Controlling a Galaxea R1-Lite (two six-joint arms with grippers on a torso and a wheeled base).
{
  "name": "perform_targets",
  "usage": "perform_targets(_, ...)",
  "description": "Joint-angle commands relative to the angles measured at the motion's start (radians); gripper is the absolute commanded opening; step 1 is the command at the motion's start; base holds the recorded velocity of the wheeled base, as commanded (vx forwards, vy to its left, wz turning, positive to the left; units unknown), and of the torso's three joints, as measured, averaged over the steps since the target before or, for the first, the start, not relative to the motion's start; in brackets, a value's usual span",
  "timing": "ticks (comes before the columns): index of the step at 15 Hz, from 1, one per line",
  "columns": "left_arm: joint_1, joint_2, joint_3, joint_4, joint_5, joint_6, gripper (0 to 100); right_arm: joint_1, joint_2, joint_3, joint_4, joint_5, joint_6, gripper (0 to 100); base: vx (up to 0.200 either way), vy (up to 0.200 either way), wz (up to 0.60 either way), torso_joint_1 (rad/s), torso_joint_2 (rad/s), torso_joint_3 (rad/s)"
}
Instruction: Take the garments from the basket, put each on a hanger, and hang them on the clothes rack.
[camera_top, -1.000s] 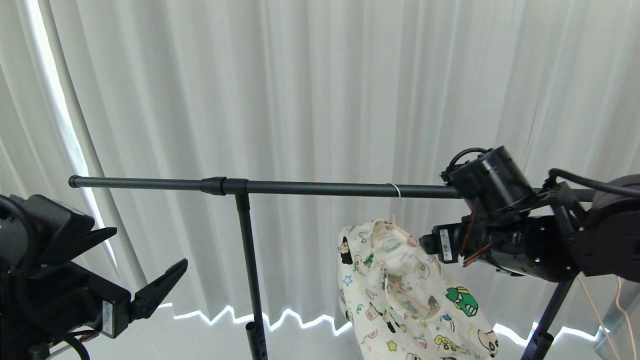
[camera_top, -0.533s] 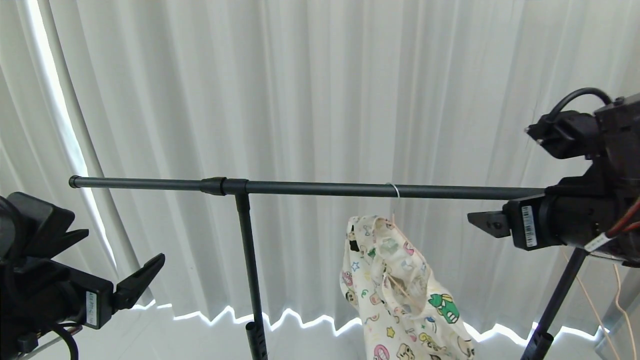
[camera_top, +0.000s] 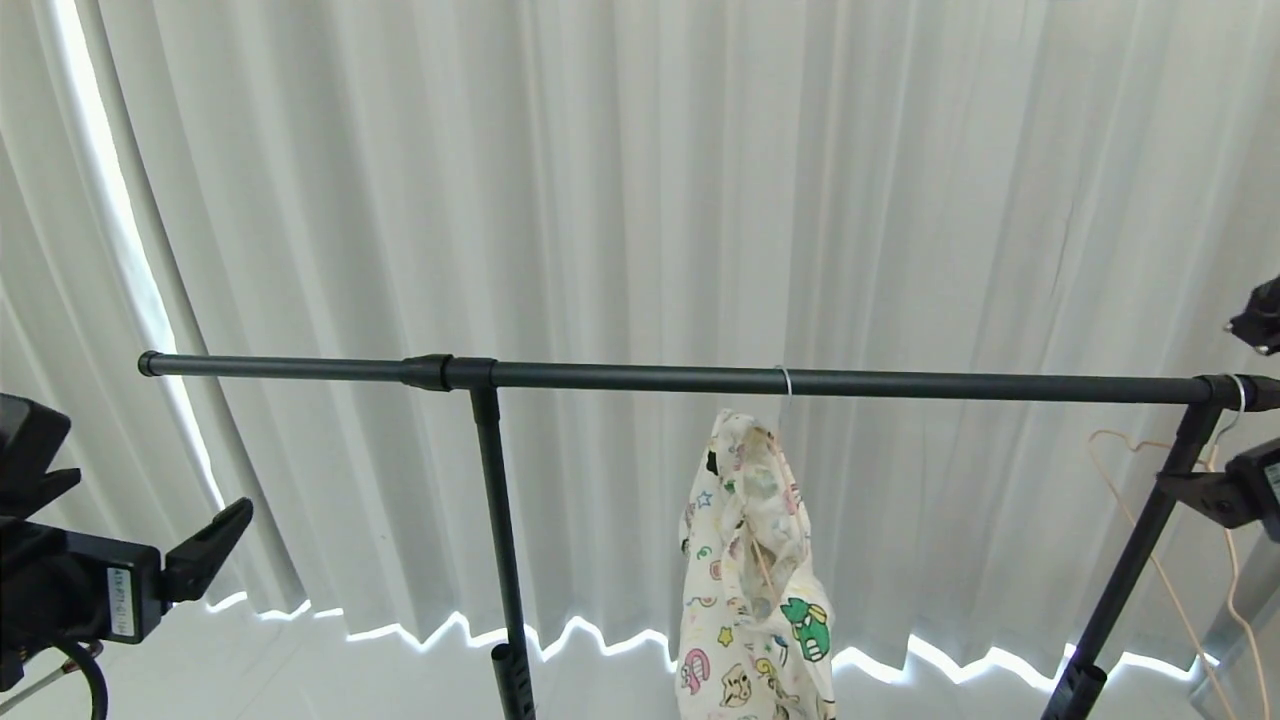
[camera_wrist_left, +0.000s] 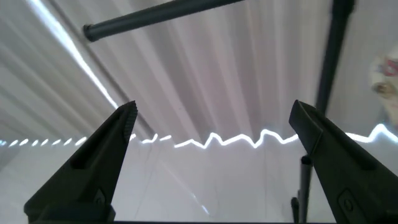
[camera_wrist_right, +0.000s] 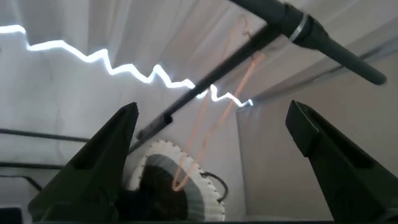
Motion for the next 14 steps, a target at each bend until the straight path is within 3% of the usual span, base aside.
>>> perform_targets(1, 0.046, -0.013, 0.010, 0.000, 0.000, 0.001, 100, -0.082, -0.079, 0.062, -0.008, 0.022, -0.049, 100, 0.000, 0.000, 0.00, 0.000, 0.00, 0.000)
perform_targets(4, 0.066, -0.013, 0.026, 0.000, 0.000, 0.002, 100, -0.084, -0.128, 0.194, -0.195, 0.021, -0.138, 100, 0.000, 0.000, 0.00, 0.000, 0.00, 0.000)
perform_targets(8, 0.067, -0.014, 0.041, 0.000, 0.000, 0.002, 100, -0.093, -0.133, 0.355, -0.459, 0.019, -0.179, 100, -0.050, 0.000, 0.00, -0.001, 0.00, 0.001)
perform_targets(14, 0.066, -0.019, 0.040, 0.000, 0.000, 0.004, 100, -0.113, -0.133, 0.381, -0.494, 0.019, -0.195, 100, -0.200, 0.000, 0.00, 0.003, 0.00, 0.002)
